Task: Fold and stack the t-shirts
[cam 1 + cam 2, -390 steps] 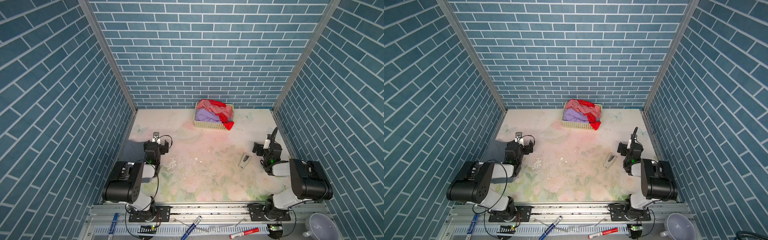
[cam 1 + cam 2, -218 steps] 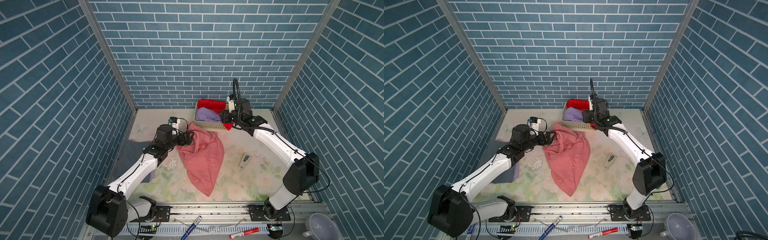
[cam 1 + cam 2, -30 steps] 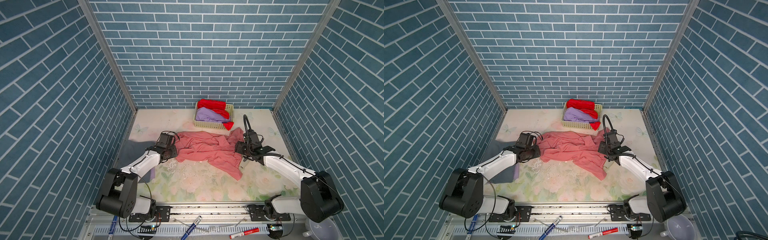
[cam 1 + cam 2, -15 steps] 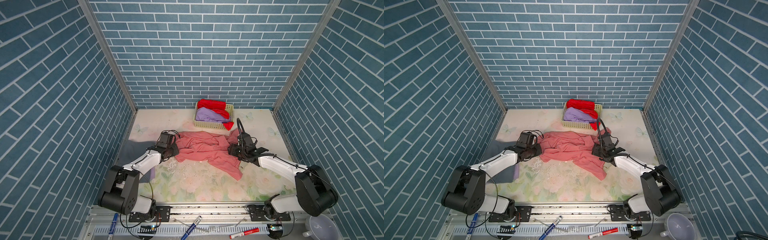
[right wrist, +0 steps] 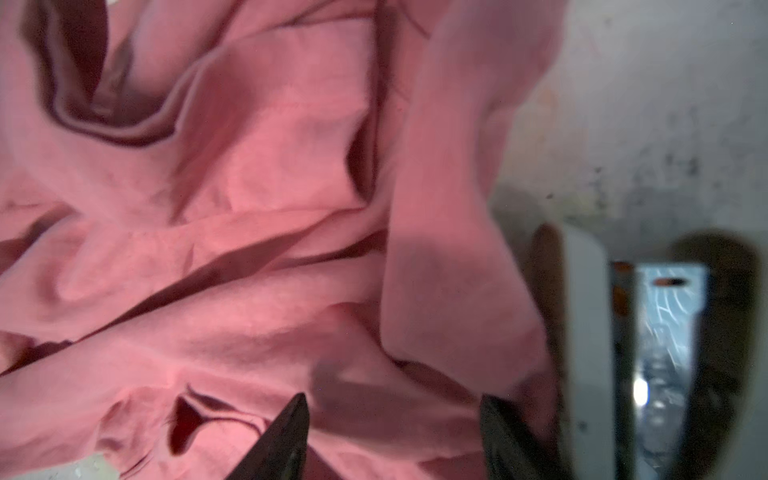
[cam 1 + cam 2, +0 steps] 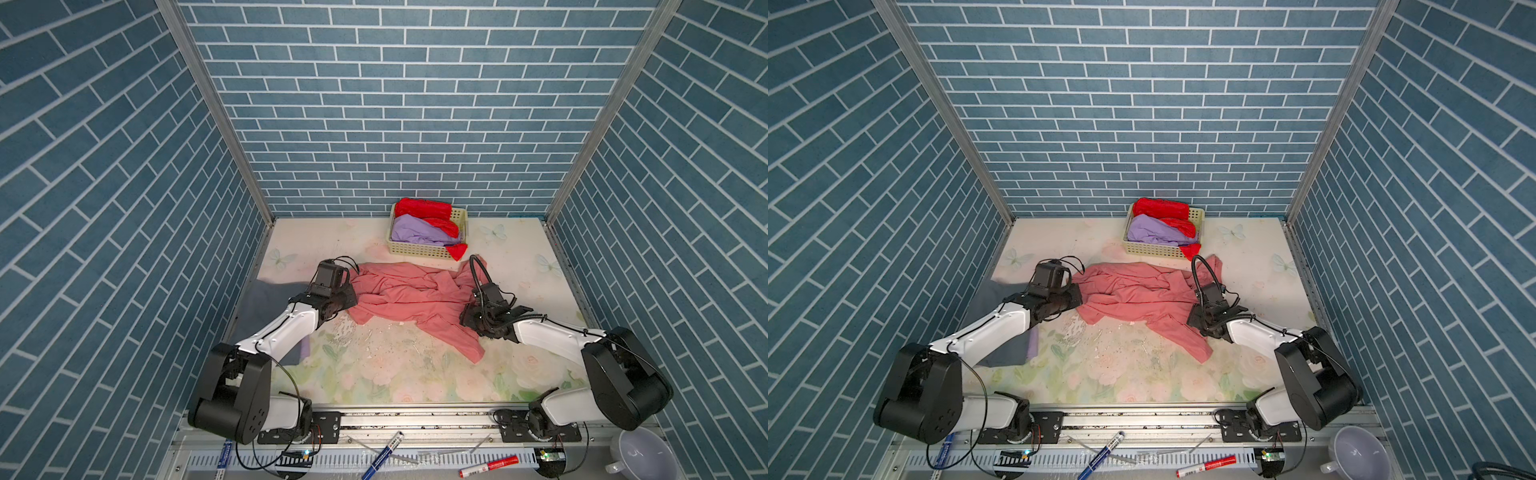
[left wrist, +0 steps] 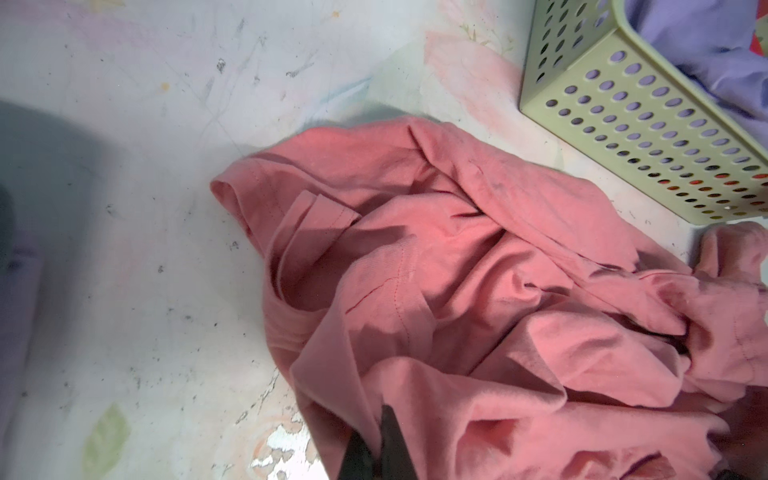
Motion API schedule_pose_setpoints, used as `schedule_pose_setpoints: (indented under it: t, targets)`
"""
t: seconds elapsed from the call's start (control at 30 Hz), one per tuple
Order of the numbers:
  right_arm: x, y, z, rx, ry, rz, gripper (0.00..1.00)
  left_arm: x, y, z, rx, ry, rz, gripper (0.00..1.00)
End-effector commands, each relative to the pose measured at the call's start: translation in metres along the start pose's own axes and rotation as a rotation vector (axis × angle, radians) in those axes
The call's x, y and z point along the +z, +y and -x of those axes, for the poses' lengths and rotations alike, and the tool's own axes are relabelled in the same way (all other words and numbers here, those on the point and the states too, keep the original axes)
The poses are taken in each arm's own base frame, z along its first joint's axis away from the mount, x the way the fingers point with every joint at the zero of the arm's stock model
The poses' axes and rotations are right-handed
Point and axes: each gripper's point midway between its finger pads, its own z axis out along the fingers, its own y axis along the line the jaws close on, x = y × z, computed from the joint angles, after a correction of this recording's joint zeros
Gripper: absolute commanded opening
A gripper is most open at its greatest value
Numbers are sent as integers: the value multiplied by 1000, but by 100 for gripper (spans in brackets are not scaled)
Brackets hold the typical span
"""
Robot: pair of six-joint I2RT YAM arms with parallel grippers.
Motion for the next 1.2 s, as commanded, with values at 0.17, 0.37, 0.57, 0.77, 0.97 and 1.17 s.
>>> schedule_pose_setpoints:
  t: [0.17,0.37,0.57,0.77,0.97,1.17]
  targets:
    - [-9,-74,-7,37,0,-246,69,-10,4,0,4,-15,11,7]
    - [-12,-98,-6,89,13,-255,70,-11,4,0,3,-12,13,6]
    - [-23,-110,-5,166,25,-301,70,-10,3,-6,-11,13,0,4]
    - [-46,-141,-2,216,-16,-375,72,-11,-7,-12,-25,29,-56,3]
    - [-53,-158,-1,265,1,-390,72,-14,-11,-12,-20,29,-71,3]
    - [-70,-182,7,299,-7,-457,73,-17,-11,-13,-15,27,-73,3]
